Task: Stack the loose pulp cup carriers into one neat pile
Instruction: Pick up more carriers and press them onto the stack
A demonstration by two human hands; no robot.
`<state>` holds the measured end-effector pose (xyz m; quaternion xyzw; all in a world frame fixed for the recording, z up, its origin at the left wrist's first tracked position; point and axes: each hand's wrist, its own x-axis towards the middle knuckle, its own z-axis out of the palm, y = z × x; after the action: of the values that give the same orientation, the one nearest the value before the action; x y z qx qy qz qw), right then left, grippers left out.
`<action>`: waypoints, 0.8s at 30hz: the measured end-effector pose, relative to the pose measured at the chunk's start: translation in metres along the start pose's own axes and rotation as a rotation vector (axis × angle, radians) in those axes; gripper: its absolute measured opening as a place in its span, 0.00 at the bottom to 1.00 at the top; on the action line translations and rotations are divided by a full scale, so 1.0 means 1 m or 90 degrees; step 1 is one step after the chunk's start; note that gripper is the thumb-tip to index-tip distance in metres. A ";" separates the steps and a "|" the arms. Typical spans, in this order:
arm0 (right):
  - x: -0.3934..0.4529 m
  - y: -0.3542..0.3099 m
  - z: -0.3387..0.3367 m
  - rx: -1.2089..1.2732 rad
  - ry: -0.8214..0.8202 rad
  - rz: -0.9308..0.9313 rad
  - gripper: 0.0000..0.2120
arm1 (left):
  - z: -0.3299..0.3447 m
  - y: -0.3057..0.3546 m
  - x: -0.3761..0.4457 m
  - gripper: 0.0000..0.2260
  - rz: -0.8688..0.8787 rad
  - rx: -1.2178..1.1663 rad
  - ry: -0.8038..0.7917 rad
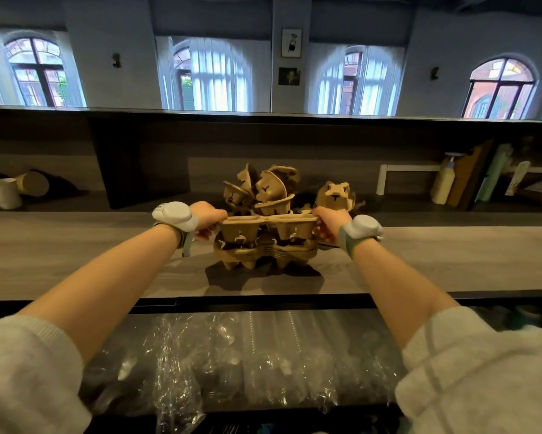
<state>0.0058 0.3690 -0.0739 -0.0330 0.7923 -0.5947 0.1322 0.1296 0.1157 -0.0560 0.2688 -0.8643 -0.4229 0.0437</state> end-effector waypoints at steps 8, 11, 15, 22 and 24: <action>0.055 0.030 0.006 -0.197 -0.010 -0.036 0.34 | 0.010 -0.007 0.001 0.14 0.029 0.185 0.005; 0.042 0.031 0.005 -0.299 -0.007 -0.081 0.28 | 0.018 -0.008 -0.002 0.17 0.061 0.293 0.034; 0.007 0.026 0.010 -0.337 0.018 -0.147 0.24 | 0.028 -0.015 0.007 0.17 0.076 0.337 0.065; 0.020 0.030 0.013 -0.345 0.104 -0.130 0.24 | 0.039 -0.012 0.018 0.20 0.036 0.327 -0.020; 0.027 0.032 0.012 -0.352 0.179 -0.169 0.21 | 0.038 -0.014 0.024 0.21 0.044 0.387 -0.028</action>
<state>-0.0142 0.3617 -0.1116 -0.0881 0.9230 -0.3678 -0.0711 0.1035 0.1234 -0.0941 0.2307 -0.9606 -0.1487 -0.0432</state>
